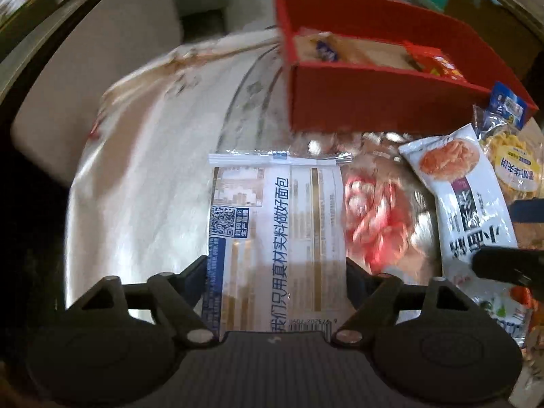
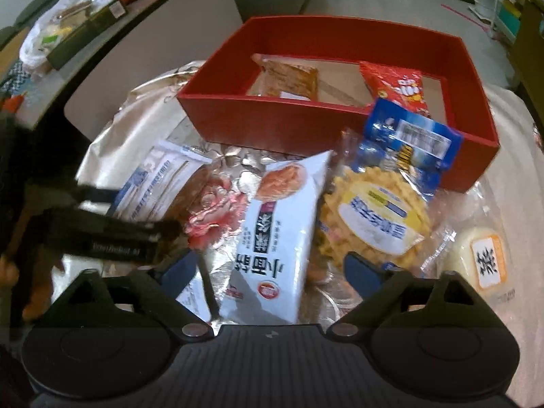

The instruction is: Organize snacks

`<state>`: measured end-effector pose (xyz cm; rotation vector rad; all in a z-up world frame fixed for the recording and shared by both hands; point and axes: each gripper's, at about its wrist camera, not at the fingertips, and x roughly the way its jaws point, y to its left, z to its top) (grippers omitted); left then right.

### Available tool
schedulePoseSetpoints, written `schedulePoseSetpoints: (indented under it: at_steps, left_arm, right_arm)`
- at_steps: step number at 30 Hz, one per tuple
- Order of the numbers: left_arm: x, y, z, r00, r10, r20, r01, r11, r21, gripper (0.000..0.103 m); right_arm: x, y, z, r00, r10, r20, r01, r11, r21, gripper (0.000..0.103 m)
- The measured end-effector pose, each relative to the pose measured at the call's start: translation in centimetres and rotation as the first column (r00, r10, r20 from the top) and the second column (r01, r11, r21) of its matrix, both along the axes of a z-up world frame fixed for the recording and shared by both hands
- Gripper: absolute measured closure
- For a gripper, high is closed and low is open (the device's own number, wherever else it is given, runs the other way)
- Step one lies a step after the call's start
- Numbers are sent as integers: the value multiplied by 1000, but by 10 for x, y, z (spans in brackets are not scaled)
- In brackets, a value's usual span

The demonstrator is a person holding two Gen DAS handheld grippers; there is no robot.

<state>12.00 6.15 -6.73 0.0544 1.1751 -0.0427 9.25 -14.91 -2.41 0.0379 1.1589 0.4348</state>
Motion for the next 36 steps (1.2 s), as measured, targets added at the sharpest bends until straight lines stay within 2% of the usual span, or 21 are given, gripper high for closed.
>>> schedulePoseSetpoints:
  at_steps: [3,6,8,11,17,20,23,28,32,35,36]
  left_arm:
    - [-16,2,2,998,66,-15,-67,997,-29,32]
    - [-21,2,4,995,102,-21,-102,994,-42,32]
    - [-20,2,4,992,127,-21,-128,991,-44,33]
    - [-18,2,-3,988,151,-18,-151,988,-3,32]
    - [-17,1,-4,989,145,-7,-145,989,-8,33]
    - [-18,1,0,989,149,-7,-149,988,-35,34]
    - [-21,-3,7,989,148,2,-148,988,-36,34]
    - [-25,-7,24,985,168,29,-167,985,-52,35]
    - [-28,-10,40,982,181,56,-176,981,-88,36]
    - [-30,-12,52,977,196,88,-184,974,-130,42]
    - [-29,-13,53,976,199,92,-185,972,-145,50]
  right_arm:
    - [6,7,-6,999,-2,-33,2,1000,5,20]
    - [11,17,-15,999,-16,-48,14,999,-32,19]
    - [13,28,-17,999,-16,-37,14,998,-58,19]
    - [13,47,-21,1000,5,10,-4,992,-127,20]
    - [11,60,-33,997,67,46,-54,969,-241,29]
    - [11,47,-28,998,56,39,-46,974,-221,49]
    - [15,28,-24,1000,11,2,-11,988,-153,54]
    - [9,12,-13,1000,-1,-2,1,994,-112,55]
    - [1,-4,9,999,-25,35,27,999,-39,55]
    - [-4,-16,27,997,-44,68,43,999,12,55]
    - [-5,-19,31,996,-49,76,48,999,24,55]
